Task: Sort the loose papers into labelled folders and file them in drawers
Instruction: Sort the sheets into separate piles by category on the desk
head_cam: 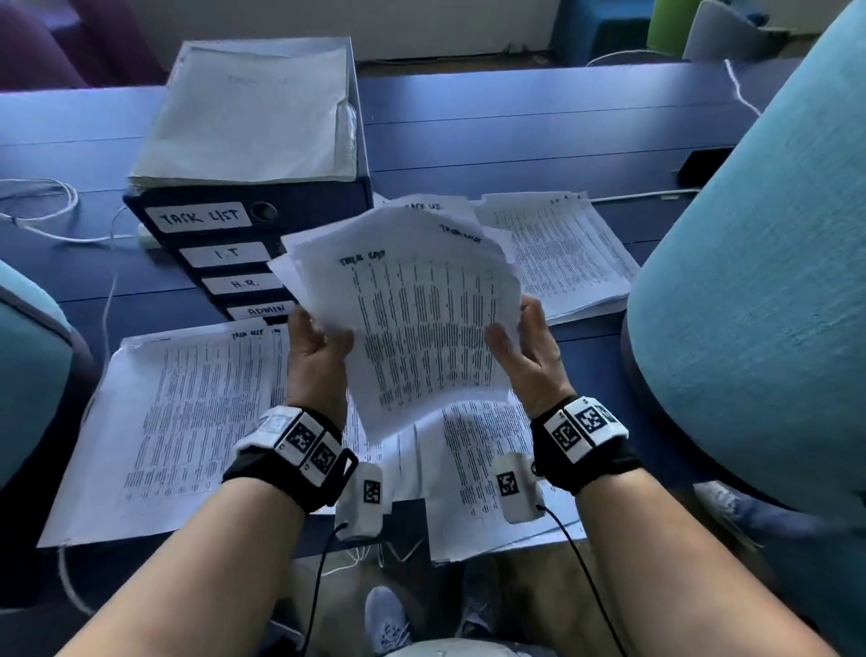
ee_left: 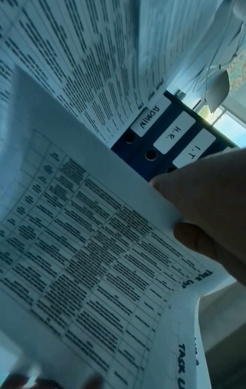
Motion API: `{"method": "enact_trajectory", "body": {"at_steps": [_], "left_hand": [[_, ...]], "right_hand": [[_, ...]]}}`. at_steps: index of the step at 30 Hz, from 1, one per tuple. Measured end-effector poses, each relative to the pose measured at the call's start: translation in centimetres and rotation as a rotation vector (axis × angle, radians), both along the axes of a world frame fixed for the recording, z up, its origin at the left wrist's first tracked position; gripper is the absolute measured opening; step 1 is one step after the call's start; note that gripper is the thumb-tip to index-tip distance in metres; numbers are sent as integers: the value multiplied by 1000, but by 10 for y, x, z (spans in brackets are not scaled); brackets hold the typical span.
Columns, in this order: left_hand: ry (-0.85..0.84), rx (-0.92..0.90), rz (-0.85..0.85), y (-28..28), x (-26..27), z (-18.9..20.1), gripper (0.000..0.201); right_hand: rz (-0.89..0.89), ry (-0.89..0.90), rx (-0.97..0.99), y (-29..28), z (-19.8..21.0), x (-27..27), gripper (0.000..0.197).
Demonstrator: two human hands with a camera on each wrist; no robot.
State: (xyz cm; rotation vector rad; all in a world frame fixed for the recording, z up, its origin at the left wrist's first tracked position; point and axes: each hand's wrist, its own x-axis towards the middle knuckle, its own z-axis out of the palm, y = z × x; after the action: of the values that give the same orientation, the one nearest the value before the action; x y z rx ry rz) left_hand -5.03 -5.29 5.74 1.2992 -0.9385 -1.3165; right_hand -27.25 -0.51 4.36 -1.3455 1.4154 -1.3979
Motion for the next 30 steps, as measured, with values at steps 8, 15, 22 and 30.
{"method": "enact_trajectory", "body": {"at_steps": [8, 15, 22, 30], "left_hand": [[-122, 90, -216, 16, 5, -22, 45], [-184, 143, -164, 12, 20, -17, 38], [-369, 298, -27, 10, 92, -51, 40], [-633, 355, 243, 29, 173, -60, 49]], "right_hand": [[-208, 143, 328, 12, -36, 11, 28], [-368, 182, 201, -5, -28, 26, 6], [-36, 312, 398, -5, -53, 81, 41], [208, 458, 514, -8, -65, 178, 68]]}}
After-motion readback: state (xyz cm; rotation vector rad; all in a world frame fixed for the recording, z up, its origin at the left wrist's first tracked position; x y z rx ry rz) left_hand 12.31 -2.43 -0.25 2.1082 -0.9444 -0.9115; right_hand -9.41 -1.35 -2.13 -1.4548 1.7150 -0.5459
